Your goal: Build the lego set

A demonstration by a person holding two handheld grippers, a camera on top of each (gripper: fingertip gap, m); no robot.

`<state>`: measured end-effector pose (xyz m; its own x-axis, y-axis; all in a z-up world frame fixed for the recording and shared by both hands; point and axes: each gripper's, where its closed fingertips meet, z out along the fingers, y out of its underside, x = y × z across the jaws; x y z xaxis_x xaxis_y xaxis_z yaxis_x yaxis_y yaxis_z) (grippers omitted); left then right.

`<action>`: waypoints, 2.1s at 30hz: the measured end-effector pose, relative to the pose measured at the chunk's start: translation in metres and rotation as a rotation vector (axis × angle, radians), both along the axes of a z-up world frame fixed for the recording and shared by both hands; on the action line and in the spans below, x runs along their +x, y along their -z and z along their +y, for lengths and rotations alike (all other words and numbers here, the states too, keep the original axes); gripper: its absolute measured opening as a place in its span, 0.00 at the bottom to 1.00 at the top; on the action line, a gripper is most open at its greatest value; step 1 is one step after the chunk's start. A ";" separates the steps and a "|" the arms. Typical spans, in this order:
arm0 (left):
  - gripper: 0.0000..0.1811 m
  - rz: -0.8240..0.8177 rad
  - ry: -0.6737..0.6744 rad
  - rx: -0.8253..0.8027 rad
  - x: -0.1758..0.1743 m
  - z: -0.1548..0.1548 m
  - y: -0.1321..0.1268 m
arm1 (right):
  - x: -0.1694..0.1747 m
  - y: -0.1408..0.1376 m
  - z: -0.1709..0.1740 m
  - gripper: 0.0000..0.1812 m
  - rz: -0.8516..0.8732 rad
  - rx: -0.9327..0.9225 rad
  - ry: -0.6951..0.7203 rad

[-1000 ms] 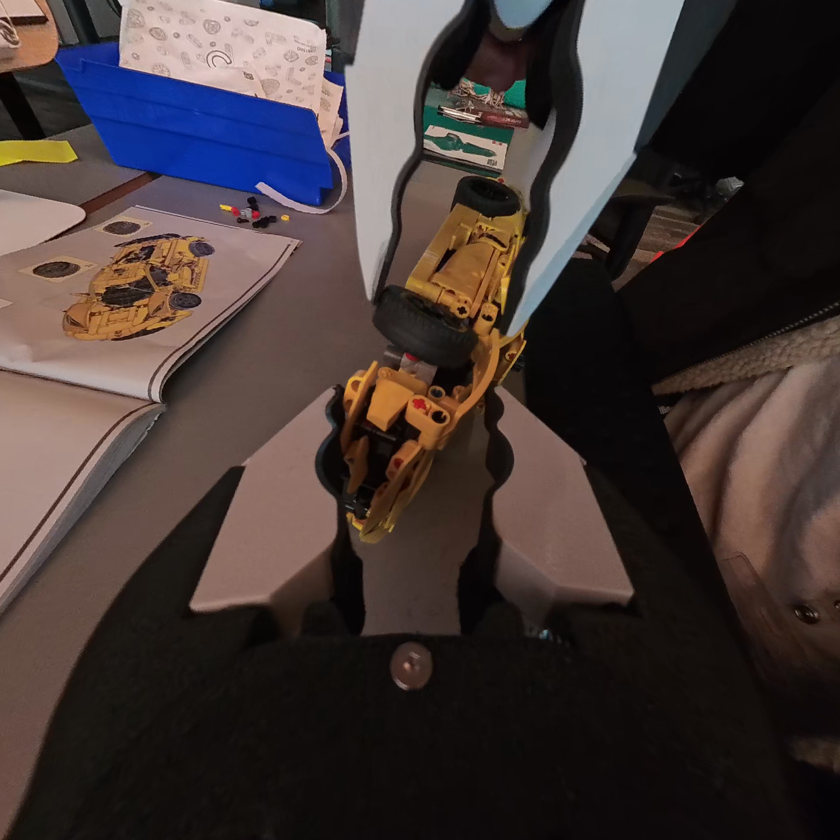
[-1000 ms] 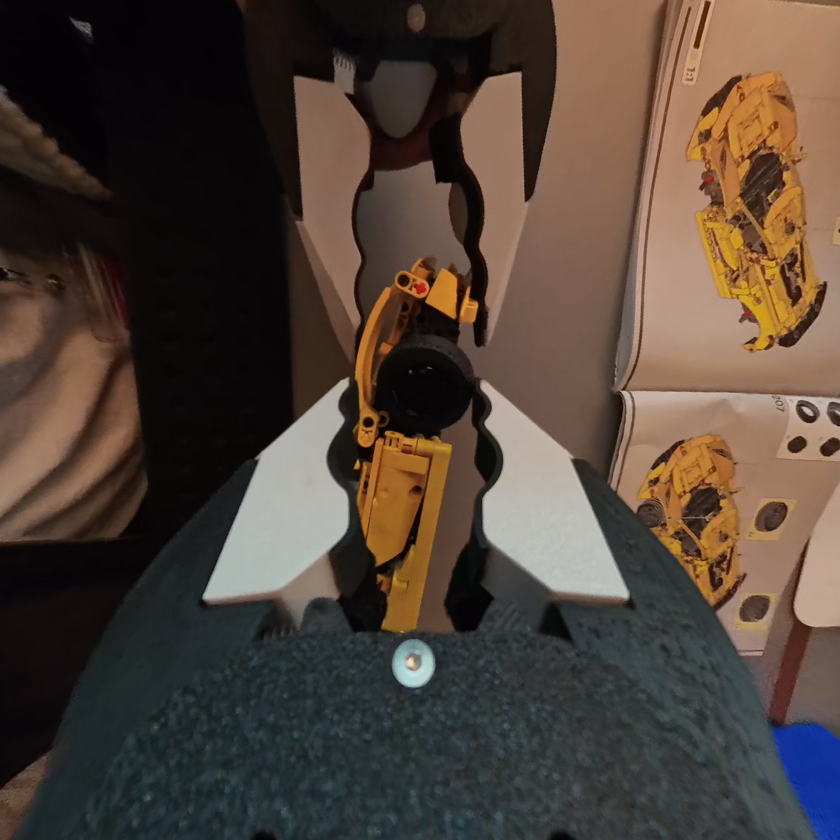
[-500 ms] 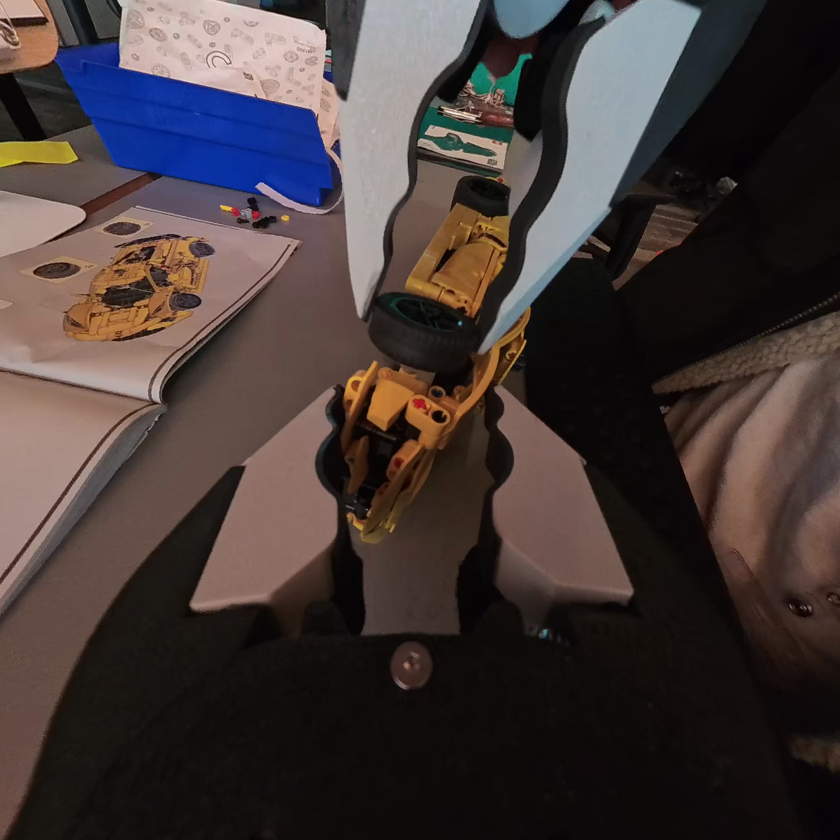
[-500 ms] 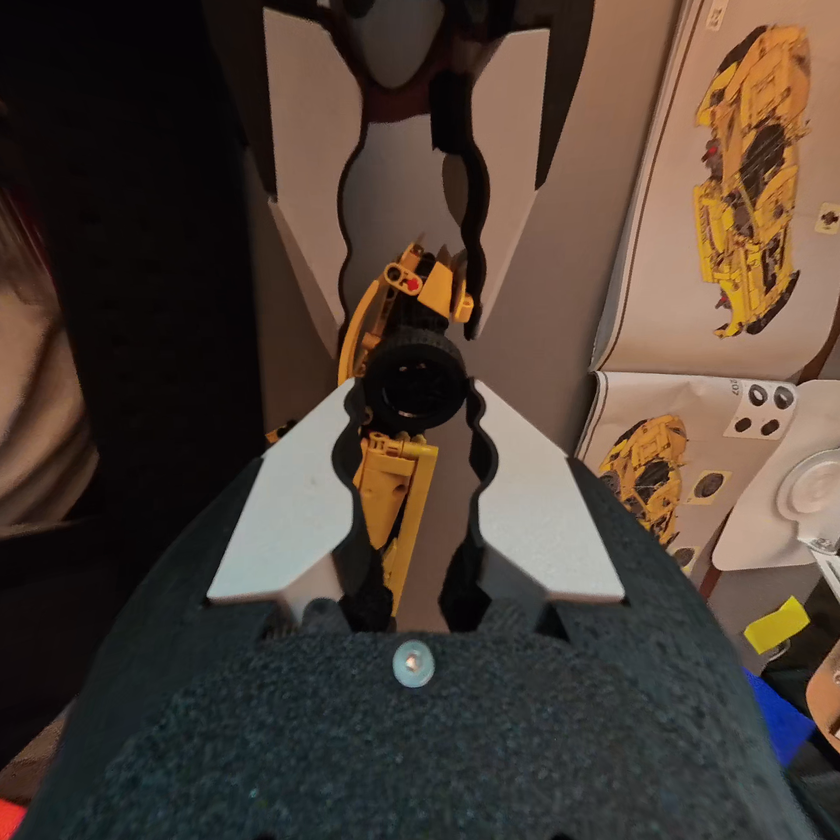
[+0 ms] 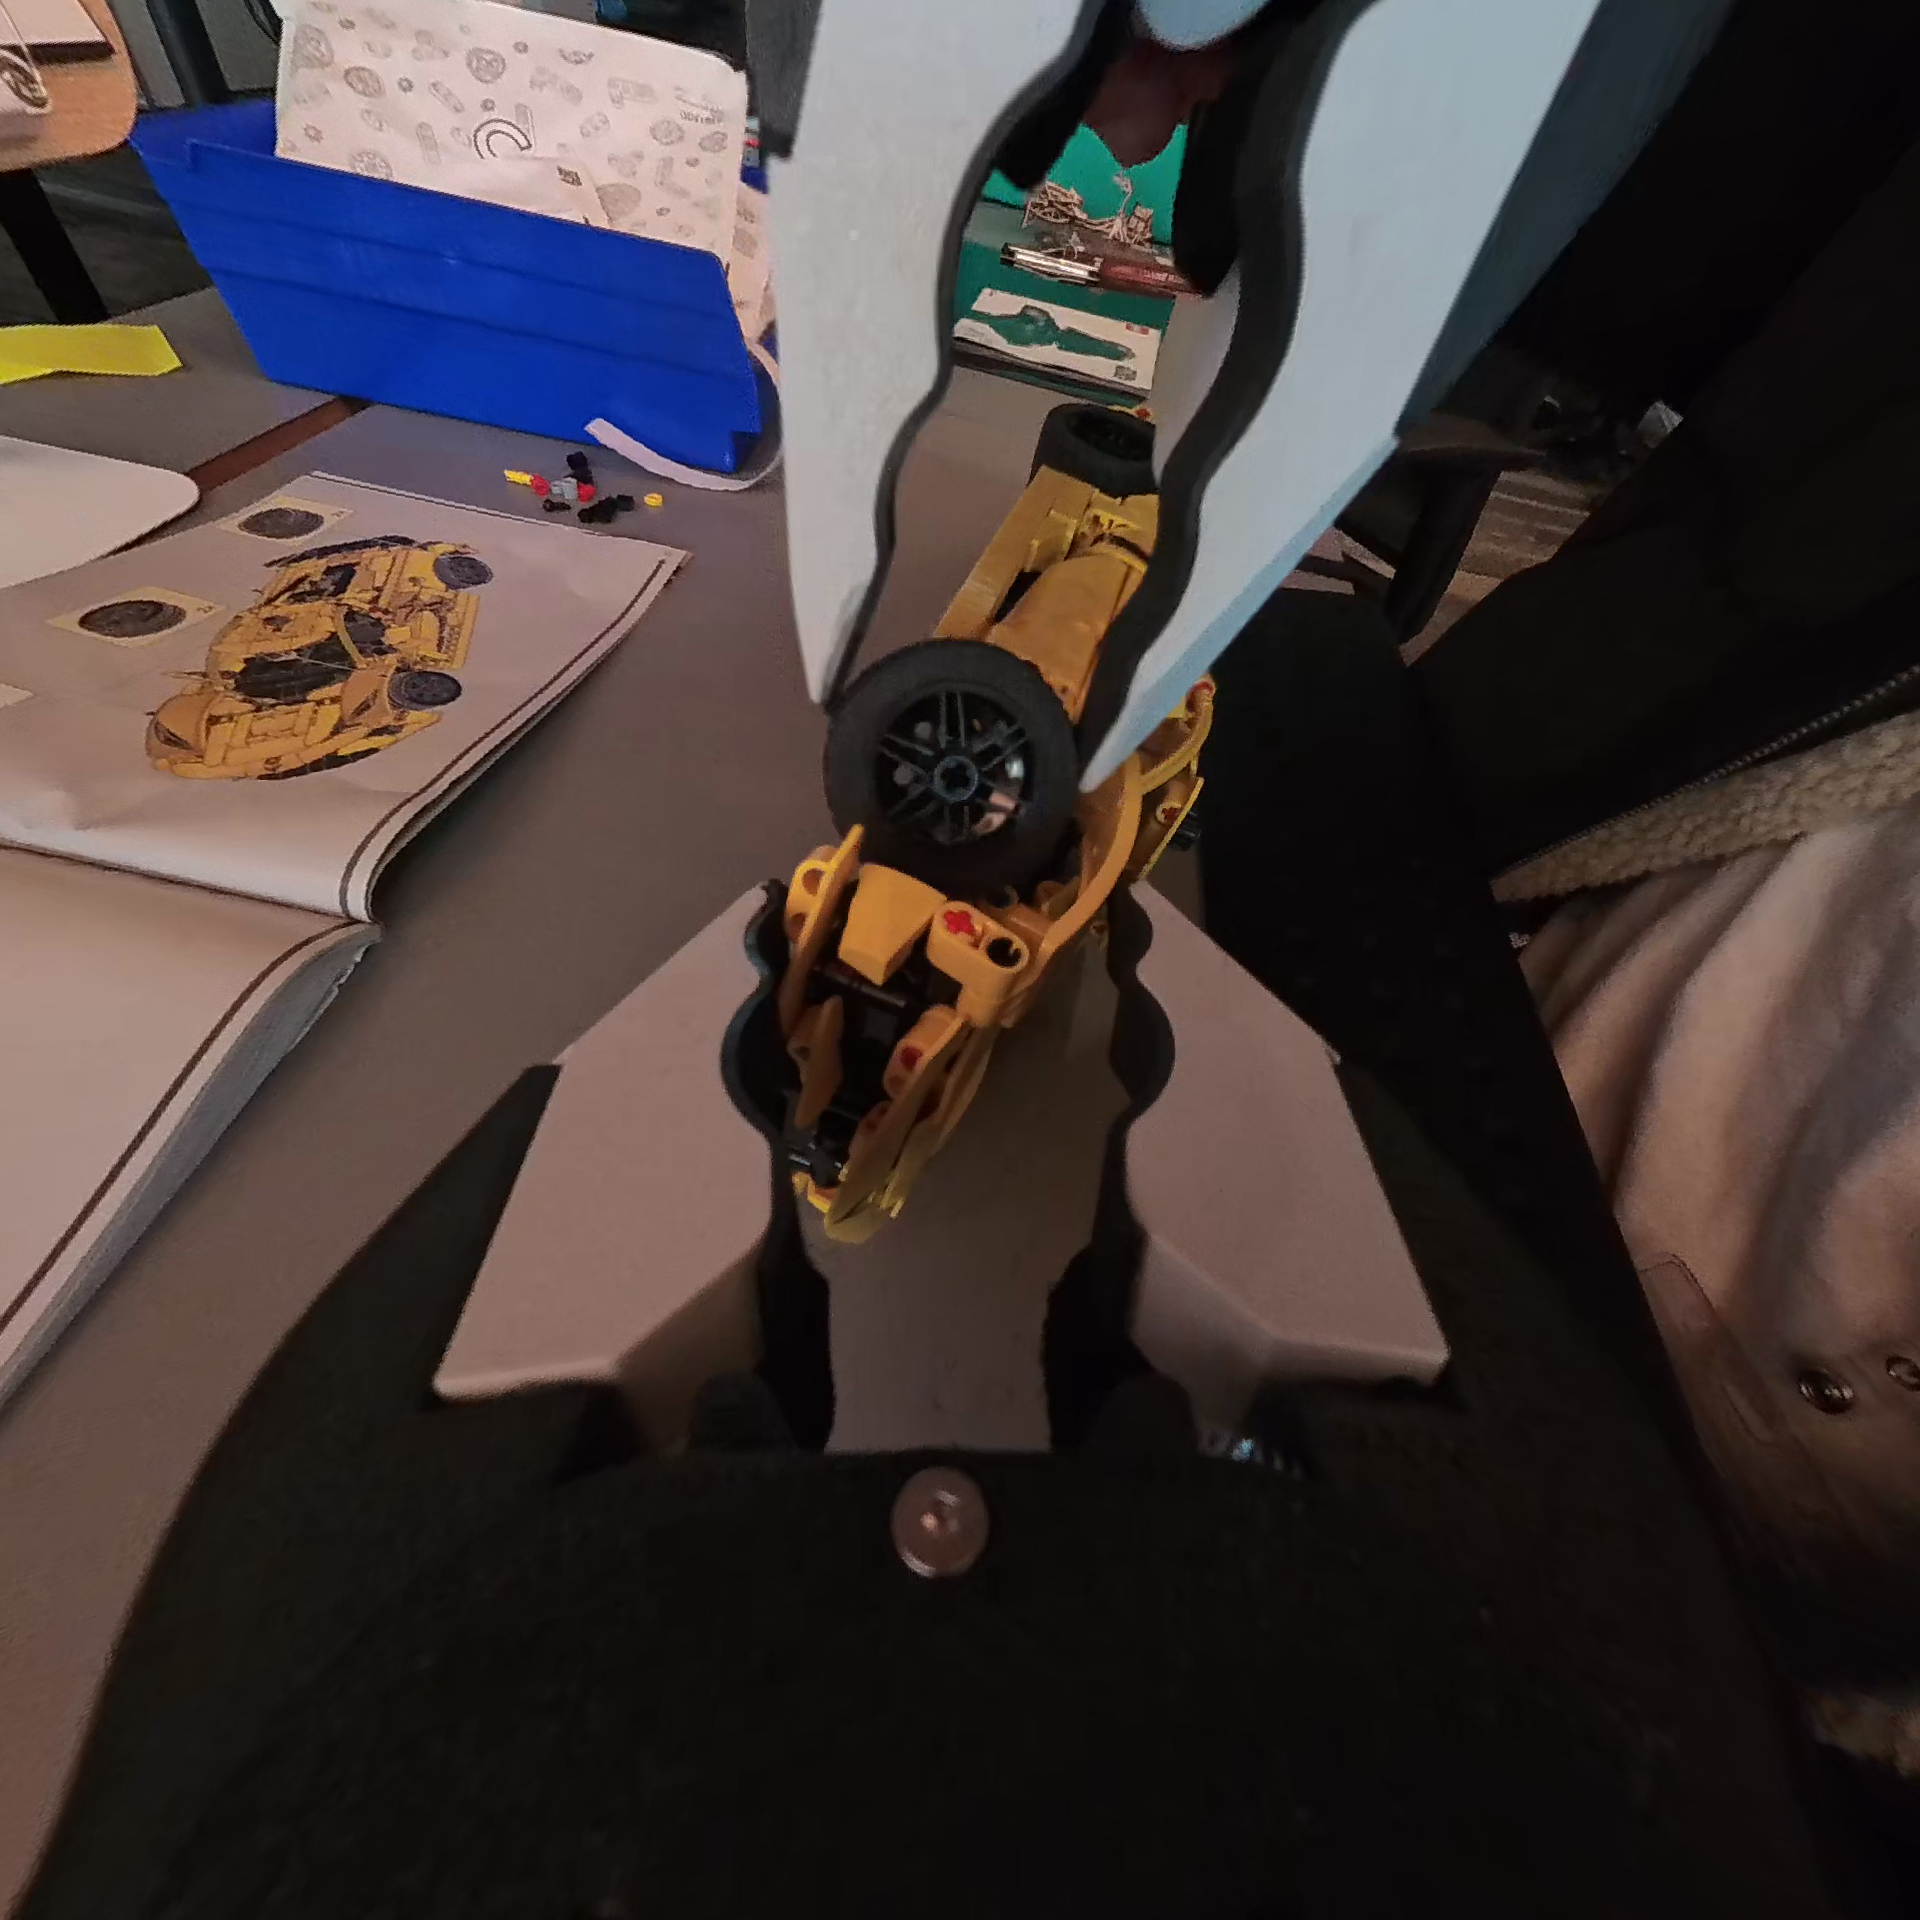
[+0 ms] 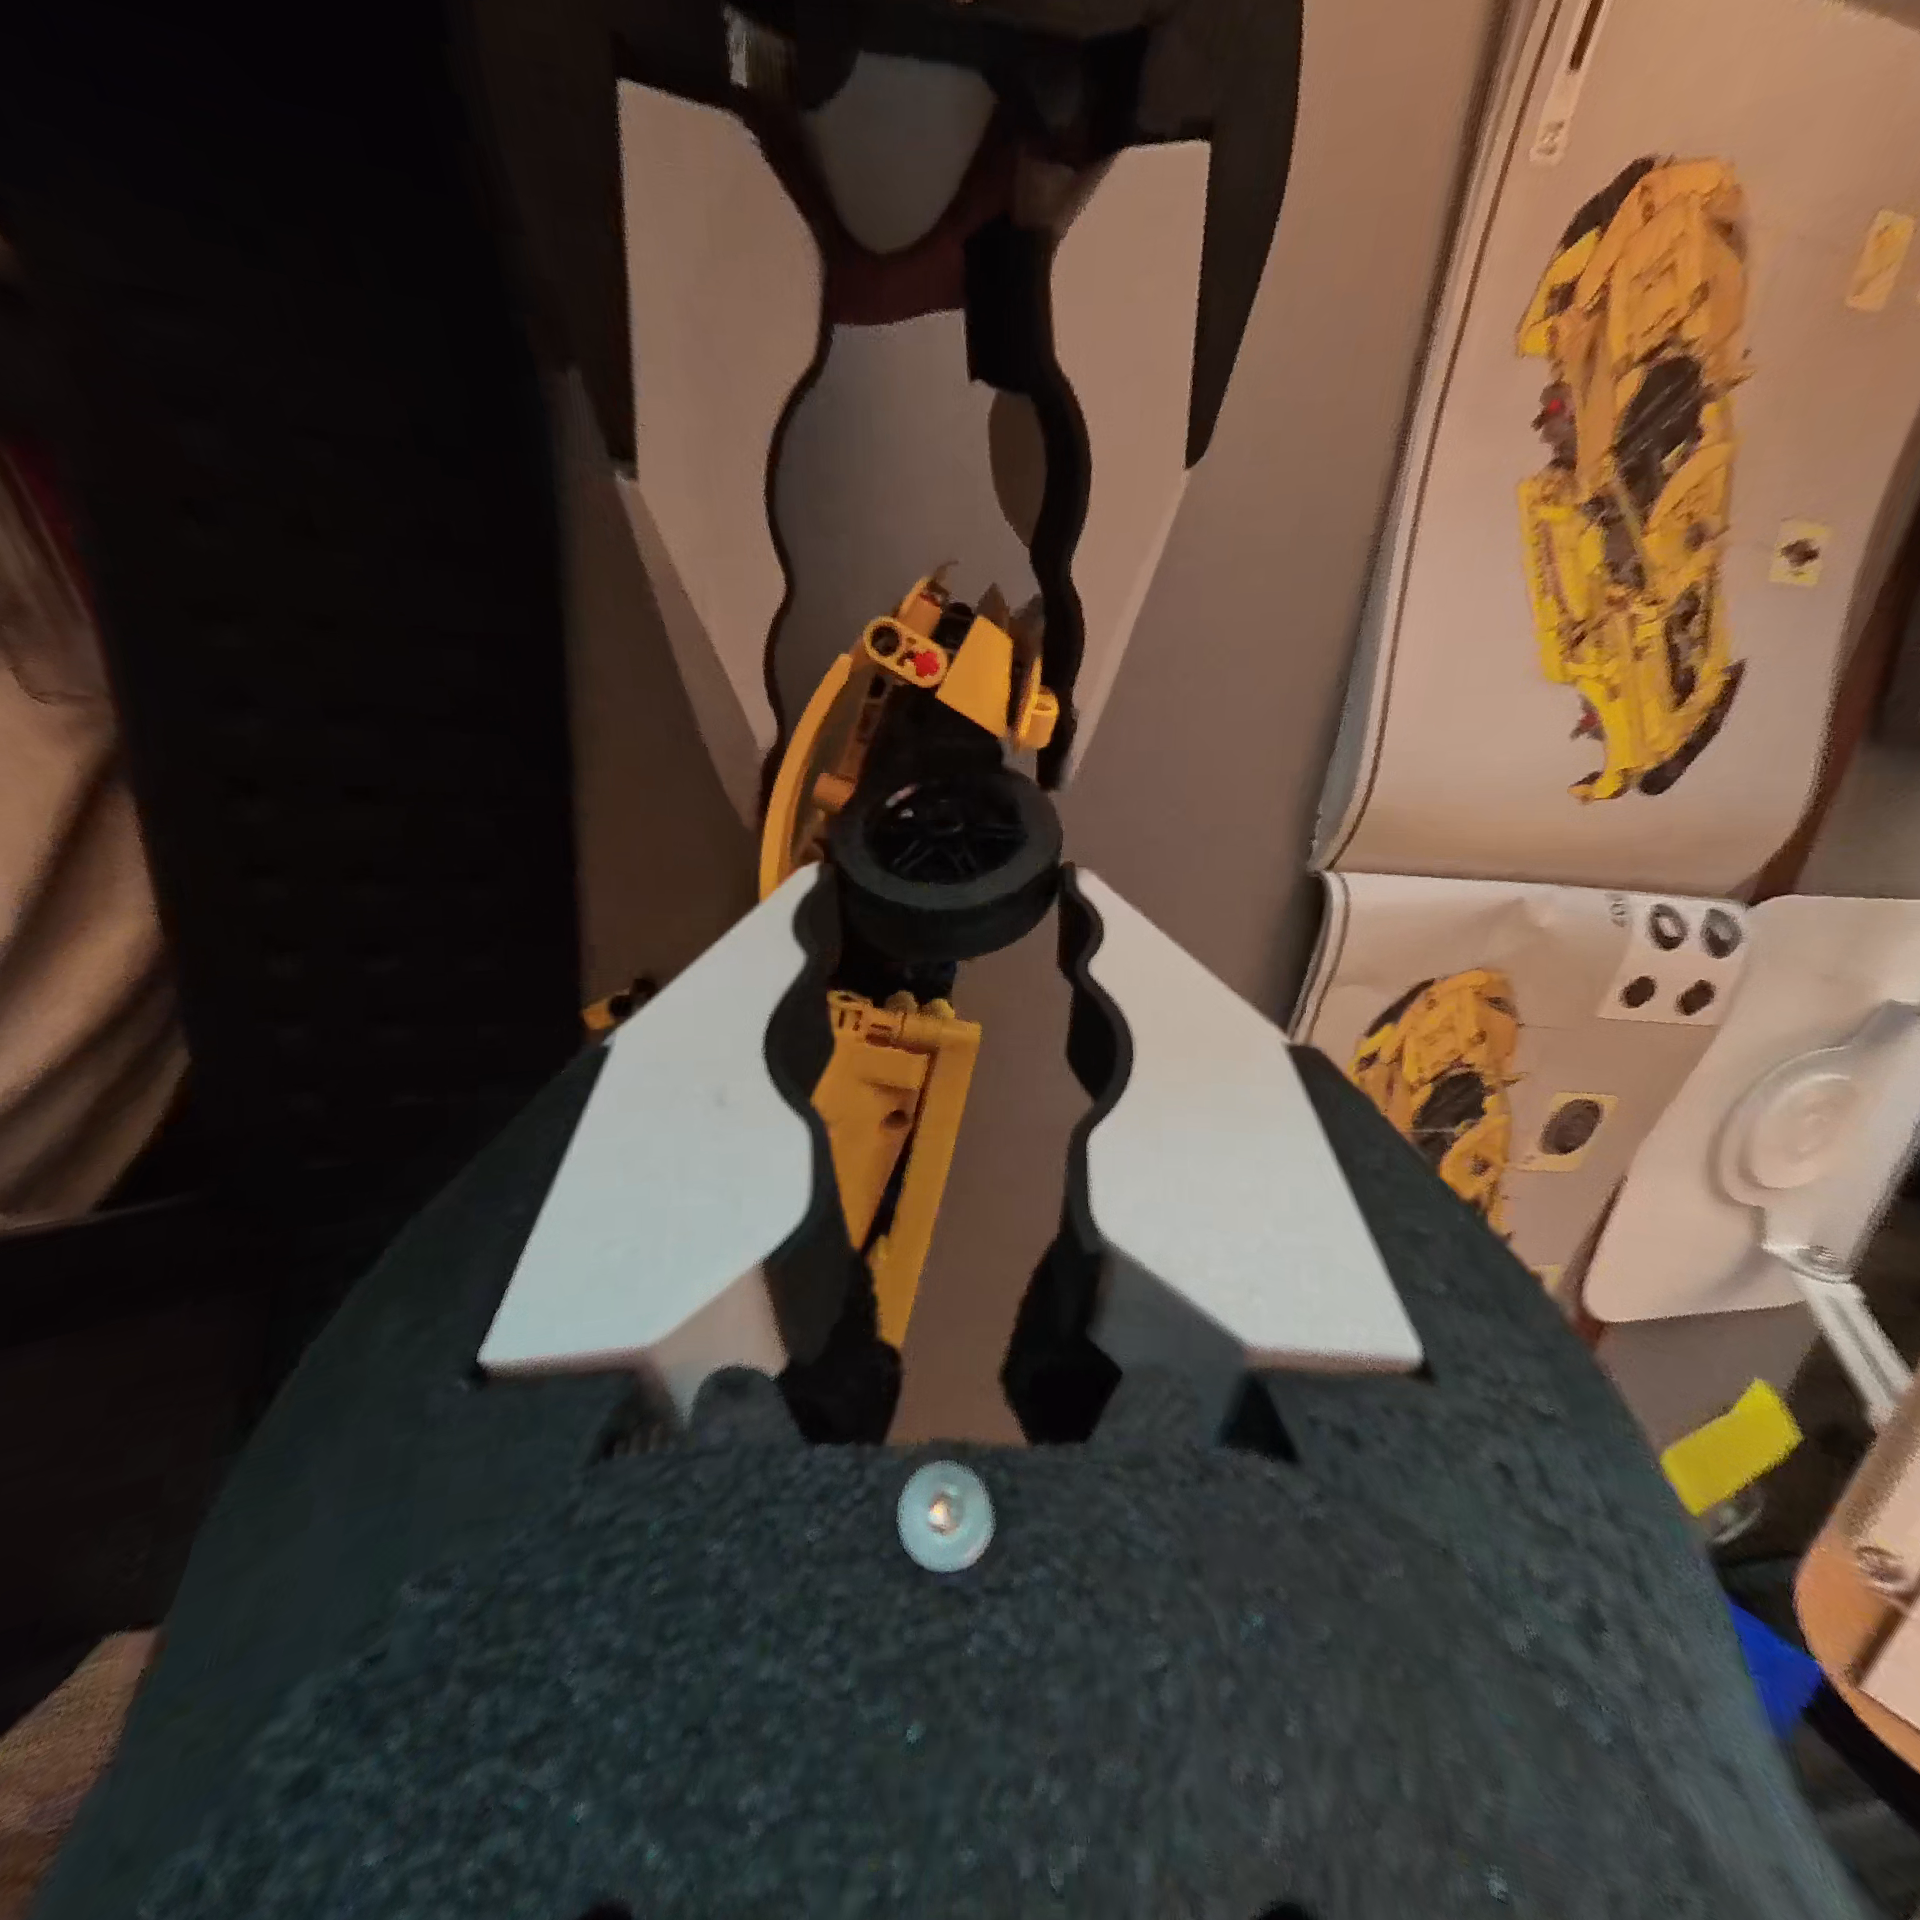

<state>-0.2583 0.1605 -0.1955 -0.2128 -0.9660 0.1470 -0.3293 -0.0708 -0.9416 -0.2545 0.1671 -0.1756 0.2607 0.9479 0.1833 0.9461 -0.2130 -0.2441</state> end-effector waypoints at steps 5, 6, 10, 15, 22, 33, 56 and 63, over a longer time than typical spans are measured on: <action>0.35 0.001 0.001 0.000 0.000 0.000 0.000 | 0.003 -0.004 -0.003 0.24 0.044 -0.034 0.043; 0.35 0.001 0.001 0.000 0.000 0.000 0.000 | 0.003 -0.007 -0.003 0.24 0.059 -0.038 0.052; 0.35 0.001 0.001 -0.001 0.001 0.000 0.000 | -0.012 -0.018 0.000 0.31 0.126 0.030 -0.028; 0.35 0.001 0.000 -0.001 0.000 0.000 0.000 | -0.009 0.001 -0.004 0.32 0.013 -0.021 -0.078; 0.34 0.002 0.001 -0.001 0.001 0.000 0.000 | 0.000 -0.014 0.004 0.05 0.035 0.145 -0.135; 0.34 0.002 0.003 -0.003 0.001 -0.001 -0.001 | -0.002 -0.005 0.007 0.11 0.206 -0.007 -0.028; 0.34 -0.001 0.003 -0.006 0.000 -0.002 -0.001 | 0.001 -0.012 -0.002 0.09 0.467 -0.318 0.149; 0.34 0.001 0.003 -0.005 -0.001 -0.003 -0.002 | 0.001 -0.017 0.001 0.09 0.680 -0.648 0.373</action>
<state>-0.2591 0.1580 -0.1937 -0.2158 -0.9645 0.1520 -0.3302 -0.0744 -0.9410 -0.2536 0.1679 -0.1587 0.4183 0.6490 -0.6354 0.4955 -0.7494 -0.4392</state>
